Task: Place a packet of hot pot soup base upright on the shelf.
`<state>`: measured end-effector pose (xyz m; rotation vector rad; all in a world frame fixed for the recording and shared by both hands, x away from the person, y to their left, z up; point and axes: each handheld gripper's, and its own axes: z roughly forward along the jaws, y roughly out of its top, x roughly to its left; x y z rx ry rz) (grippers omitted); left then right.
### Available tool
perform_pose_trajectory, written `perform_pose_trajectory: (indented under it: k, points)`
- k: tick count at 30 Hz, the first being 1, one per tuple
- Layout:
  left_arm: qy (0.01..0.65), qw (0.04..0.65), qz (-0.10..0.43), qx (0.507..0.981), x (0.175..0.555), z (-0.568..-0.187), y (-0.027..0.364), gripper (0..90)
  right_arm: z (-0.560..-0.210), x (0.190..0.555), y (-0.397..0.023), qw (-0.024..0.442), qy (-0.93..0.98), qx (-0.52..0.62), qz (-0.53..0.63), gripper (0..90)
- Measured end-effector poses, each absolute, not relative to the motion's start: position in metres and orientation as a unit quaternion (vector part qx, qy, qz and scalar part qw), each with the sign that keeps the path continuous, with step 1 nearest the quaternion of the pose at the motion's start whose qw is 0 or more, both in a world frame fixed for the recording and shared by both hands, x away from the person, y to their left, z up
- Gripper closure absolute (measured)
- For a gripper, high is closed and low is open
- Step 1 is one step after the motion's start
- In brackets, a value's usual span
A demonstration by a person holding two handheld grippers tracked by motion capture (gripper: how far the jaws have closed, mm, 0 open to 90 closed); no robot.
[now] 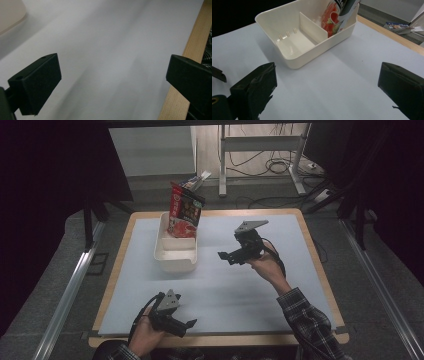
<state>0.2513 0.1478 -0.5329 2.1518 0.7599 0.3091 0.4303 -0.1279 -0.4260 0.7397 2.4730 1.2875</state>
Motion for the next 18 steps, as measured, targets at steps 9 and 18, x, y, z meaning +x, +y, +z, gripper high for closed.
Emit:
perform_pose_trajectory:
  k: [9,18]
  points:
    - [0.299,0.408,0.122,0.854,0.251,-0.532,0.148,0.0,-0.436,0.416,-0.138,0.129,0.855,0.257,0.433,1.9]
    - [0.298,0.407,0.121,0.855,0.251,-0.532,0.148,0.0,-0.444,0.4,-0.15,0.129,0.857,0.255,0.428,1.9]
